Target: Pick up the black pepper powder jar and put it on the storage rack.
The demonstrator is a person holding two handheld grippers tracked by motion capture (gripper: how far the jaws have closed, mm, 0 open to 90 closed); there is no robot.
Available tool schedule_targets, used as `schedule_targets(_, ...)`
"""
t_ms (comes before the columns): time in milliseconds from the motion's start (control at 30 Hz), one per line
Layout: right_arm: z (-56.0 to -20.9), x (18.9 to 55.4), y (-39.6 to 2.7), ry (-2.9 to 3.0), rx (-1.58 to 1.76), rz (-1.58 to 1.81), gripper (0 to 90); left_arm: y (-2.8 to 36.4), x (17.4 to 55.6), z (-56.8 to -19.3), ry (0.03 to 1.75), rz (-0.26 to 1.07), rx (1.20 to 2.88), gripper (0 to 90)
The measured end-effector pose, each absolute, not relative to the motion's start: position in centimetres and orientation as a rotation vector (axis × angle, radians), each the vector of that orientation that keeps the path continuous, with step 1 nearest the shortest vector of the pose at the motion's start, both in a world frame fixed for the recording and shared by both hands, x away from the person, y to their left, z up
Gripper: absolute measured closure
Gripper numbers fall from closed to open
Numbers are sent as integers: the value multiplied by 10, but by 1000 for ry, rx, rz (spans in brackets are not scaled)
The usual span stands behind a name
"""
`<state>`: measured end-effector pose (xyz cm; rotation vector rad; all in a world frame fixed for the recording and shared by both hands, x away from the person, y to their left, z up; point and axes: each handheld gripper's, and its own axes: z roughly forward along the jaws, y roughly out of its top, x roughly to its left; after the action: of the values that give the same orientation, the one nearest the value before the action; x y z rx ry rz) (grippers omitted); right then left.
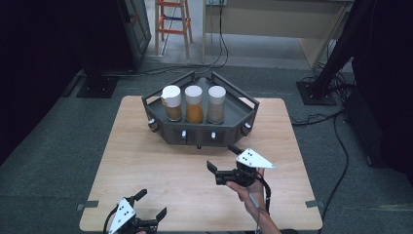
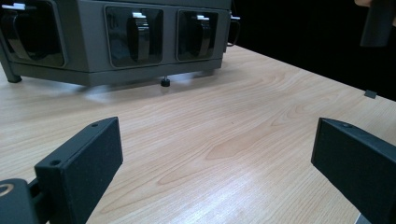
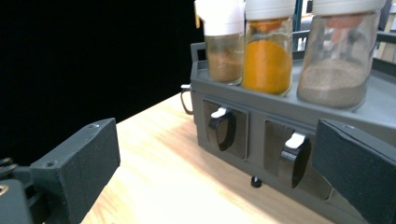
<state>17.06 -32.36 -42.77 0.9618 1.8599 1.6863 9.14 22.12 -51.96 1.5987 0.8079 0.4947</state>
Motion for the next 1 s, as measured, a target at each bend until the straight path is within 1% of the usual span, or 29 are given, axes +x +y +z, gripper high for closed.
schedule_targets(1000, -461, 138, -325, 1928, 935, 1685, 13, 222, 92, -520, 814, 499, 1596, 19)
